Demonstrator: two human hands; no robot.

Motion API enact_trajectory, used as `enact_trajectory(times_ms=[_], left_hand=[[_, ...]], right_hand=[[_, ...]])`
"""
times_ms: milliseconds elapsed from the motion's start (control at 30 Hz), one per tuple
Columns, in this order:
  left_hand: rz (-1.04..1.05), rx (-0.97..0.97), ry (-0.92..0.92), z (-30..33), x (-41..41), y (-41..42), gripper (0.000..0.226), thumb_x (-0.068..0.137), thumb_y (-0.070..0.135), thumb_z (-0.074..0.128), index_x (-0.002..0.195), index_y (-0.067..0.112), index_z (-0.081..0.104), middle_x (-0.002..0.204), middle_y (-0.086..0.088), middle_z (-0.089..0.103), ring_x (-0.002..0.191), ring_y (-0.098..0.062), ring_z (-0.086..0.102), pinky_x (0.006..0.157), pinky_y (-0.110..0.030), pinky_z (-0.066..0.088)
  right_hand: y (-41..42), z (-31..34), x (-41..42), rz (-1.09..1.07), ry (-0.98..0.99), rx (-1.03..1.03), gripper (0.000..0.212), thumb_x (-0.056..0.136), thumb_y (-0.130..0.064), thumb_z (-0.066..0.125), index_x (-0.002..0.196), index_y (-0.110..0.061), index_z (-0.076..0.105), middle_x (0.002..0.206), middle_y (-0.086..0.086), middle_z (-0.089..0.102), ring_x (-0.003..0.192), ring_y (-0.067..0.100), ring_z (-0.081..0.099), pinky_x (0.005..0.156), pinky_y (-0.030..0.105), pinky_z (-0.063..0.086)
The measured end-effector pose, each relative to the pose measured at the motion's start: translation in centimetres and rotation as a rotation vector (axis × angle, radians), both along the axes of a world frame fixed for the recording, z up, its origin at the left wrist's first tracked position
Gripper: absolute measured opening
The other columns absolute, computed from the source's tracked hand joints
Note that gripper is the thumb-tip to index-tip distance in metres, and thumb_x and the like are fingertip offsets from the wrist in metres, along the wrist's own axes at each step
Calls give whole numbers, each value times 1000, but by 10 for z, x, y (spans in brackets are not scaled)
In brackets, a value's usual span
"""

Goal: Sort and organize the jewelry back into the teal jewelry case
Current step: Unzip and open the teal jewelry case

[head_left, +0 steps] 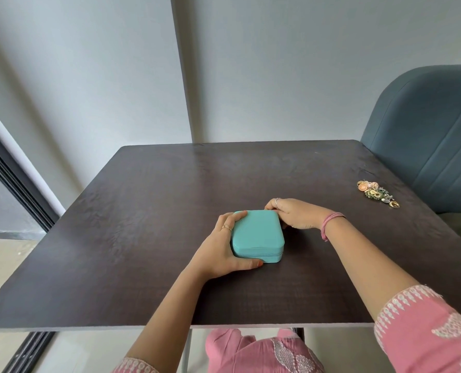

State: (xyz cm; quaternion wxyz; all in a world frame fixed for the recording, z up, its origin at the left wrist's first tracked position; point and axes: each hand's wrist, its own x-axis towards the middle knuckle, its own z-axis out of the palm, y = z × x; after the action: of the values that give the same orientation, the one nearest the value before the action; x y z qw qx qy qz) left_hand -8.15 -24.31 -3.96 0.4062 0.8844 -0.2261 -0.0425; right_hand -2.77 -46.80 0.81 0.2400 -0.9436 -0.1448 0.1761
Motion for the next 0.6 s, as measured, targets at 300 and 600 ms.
enact_trajectory(times_ms=[300,600], left_hand=[[-6,10,-8,0,0,1,103,60,51,84,141,40,21,136,24,23,122,-4,40,103,-25,40],[6,4,-7,0,-2,0,103,60,49,84,141,39,22,135,25,24,119,-2,40,100,-20,37]], right_hand=[[-5,-3,2,-93,161,337,25,102,-13,42,120,-10,58,112,4,65,93,6,62,79,16,51],[-6,4,-1,4,-206,-42,25,99,-12,44,108,-17,67,110,0,55,97,13,59,82,18,41]])
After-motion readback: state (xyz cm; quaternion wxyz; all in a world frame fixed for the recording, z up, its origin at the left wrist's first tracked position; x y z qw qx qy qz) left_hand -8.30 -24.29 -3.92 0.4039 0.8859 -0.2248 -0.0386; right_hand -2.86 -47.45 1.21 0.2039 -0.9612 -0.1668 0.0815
